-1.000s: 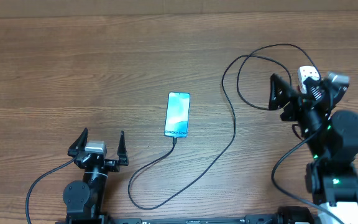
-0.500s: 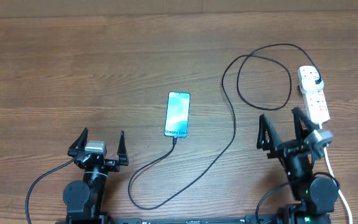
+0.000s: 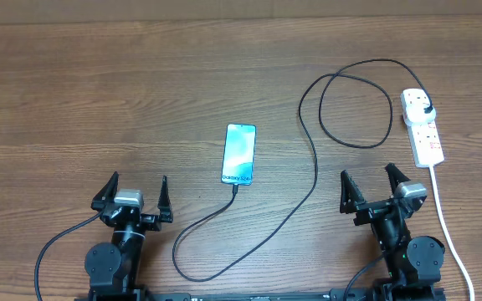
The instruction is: Plug charger to phone and switch on socket
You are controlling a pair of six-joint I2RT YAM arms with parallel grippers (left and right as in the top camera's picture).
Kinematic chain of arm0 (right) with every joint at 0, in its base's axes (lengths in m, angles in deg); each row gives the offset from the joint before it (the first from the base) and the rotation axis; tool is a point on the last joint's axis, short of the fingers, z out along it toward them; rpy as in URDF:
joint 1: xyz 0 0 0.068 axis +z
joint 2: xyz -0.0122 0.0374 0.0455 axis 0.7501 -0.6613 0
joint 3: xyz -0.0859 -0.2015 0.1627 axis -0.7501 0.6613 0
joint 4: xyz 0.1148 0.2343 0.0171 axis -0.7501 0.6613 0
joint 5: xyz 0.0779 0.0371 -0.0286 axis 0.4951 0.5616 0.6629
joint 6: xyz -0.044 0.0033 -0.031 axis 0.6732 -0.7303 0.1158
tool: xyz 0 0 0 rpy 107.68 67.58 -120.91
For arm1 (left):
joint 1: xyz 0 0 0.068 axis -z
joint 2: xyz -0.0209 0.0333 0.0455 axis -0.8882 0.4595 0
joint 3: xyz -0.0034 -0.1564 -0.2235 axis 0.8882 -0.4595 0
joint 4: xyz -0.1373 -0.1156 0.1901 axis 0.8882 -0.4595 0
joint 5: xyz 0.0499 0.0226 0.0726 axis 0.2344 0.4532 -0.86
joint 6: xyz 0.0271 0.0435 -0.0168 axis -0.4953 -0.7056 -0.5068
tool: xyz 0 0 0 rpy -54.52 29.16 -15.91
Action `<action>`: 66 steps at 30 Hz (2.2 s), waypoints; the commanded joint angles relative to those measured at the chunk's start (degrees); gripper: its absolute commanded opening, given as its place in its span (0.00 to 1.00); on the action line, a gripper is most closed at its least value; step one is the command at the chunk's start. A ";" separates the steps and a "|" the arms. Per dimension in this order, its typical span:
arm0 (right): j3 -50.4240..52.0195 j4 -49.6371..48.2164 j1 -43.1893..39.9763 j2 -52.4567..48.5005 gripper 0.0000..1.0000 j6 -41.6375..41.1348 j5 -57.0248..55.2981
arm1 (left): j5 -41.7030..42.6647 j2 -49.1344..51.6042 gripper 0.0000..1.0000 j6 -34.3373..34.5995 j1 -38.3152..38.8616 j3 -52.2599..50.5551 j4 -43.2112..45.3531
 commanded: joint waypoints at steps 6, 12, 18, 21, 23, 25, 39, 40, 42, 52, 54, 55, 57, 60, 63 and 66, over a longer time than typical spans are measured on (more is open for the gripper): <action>0.61 -0.52 0.33 0.52 1.00 12.94 4.37 | 0.04 -0.61 1.00 0.72 -0.35 -0.20 -0.13; 0.61 -0.44 0.33 0.52 1.00 14.14 3.43 | 0.04 -0.61 0.99 0.72 -0.35 -0.20 -0.13; 0.61 -0.55 0.31 0.52 1.00 14.12 2.91 | 0.04 -0.61 0.99 0.72 -0.35 -0.20 -0.13; 0.61 -0.59 0.31 0.52 1.00 14.12 2.91 | 0.04 -0.61 1.00 0.72 -0.35 -0.20 -0.13; 0.61 -0.59 0.31 0.52 1.00 14.12 2.91 | 0.04 -0.61 1.00 0.72 -0.35 -0.20 -0.13; 0.61 -0.59 0.31 0.52 1.00 14.12 2.91 | 0.04 -0.61 0.99 0.72 -0.35 -0.20 -0.13; 0.61 -0.59 0.31 0.52 0.99 14.12 2.91 | 0.04 -0.61 1.00 0.72 -0.35 -0.20 -0.13; 0.61 -0.59 0.31 0.52 1.00 14.12 2.91 | 0.04 -0.61 0.99 0.72 -0.35 -0.20 -0.13; 0.61 -0.59 0.31 0.52 1.00 14.12 2.91 | 0.04 -0.61 1.00 0.72 -0.35 -0.20 -0.13; 0.61 -0.59 0.31 0.52 1.00 14.12 2.91 | 0.04 -0.61 1.00 0.72 -0.35 -0.20 -0.13; 0.61 -0.59 0.31 0.52 1.00 14.12 2.91 | 0.04 -0.61 0.99 0.72 -0.35 -0.20 -0.13; 0.61 -0.59 0.31 0.52 1.00 14.12 2.91 | 0.04 -0.61 0.99 0.72 -0.35 -0.20 -0.13; 0.61 -0.59 0.31 0.52 1.00 14.12 2.91 | 0.04 -0.61 1.00 0.72 -0.35 -0.20 -0.13; 0.61 -0.59 0.31 0.52 1.00 14.12 2.91 | 0.04 -0.61 1.00 0.72 -0.35 -0.20 -0.13; 0.61 -0.59 0.31 0.52 1.00 14.12 2.91 | 0.04 -0.61 1.00 0.72 -0.35 -0.20 -0.13; 0.61 -0.59 0.31 0.52 1.00 14.12 2.91 | 0.04 -0.61 1.00 0.72 -0.35 -0.20 -0.13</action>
